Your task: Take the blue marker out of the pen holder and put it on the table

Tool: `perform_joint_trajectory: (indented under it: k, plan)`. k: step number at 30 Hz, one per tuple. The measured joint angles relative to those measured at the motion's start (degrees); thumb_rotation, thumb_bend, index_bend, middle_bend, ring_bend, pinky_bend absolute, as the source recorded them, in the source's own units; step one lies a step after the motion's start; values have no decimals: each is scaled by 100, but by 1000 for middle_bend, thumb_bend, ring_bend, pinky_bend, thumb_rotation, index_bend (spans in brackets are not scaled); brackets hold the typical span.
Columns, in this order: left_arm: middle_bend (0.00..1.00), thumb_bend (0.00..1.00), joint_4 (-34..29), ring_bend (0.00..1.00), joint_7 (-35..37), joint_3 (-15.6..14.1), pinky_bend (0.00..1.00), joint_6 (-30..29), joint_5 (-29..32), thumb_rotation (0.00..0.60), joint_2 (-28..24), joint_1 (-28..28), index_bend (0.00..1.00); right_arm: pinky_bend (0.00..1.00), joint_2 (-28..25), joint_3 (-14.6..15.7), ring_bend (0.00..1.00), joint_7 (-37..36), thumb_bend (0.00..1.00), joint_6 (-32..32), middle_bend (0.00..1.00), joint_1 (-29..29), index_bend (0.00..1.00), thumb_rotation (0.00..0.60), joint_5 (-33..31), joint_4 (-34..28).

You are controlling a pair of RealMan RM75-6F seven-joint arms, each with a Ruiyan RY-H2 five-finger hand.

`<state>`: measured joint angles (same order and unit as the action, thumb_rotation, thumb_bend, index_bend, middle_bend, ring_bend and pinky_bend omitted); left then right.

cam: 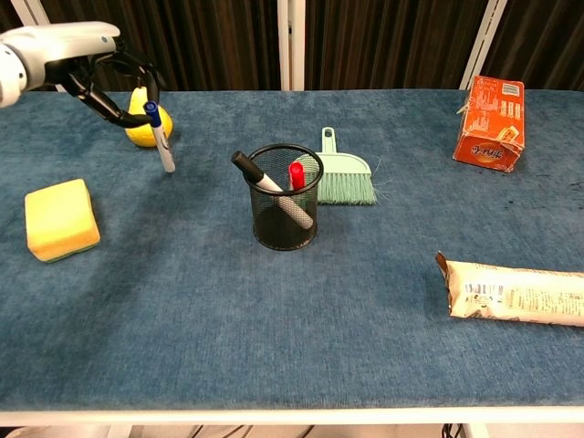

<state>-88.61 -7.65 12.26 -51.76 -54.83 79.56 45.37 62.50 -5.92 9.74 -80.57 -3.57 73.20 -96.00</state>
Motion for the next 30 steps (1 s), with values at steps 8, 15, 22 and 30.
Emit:
perform_joint_trajectory:
  k: [8, 15, 22, 30]
  plan:
    - [200, 142, 14, 67, 154, 75, 20, -386, -258, 600, 93, -104, 18, 0, 19, -13, 0, -86, 176, -17, 0, -4, 0, 600, 20, 41]
    - [162, 129, -348, 44, 128, 49, 41, -977, -789, 600, -78, -364, 37, 0, 38, -11, 0, -83, 176, -51, 0, 2, 0, 600, 61, 48]
    - [136, 159, -459, 2, -53, -319, 41, -2143, -1747, 600, -285, -969, 116, 0, 111, -18, 0, -115, 176, -241, 0, 23, 0, 600, 243, 138]
    - [119, 158, 550, 0, -42, -1126, 32, -3475, -2659, 600, -486, -2276, 162, 0, 377, 38, 0, -307, 176, -521, 0, 56, 0, 600, 685, 609]
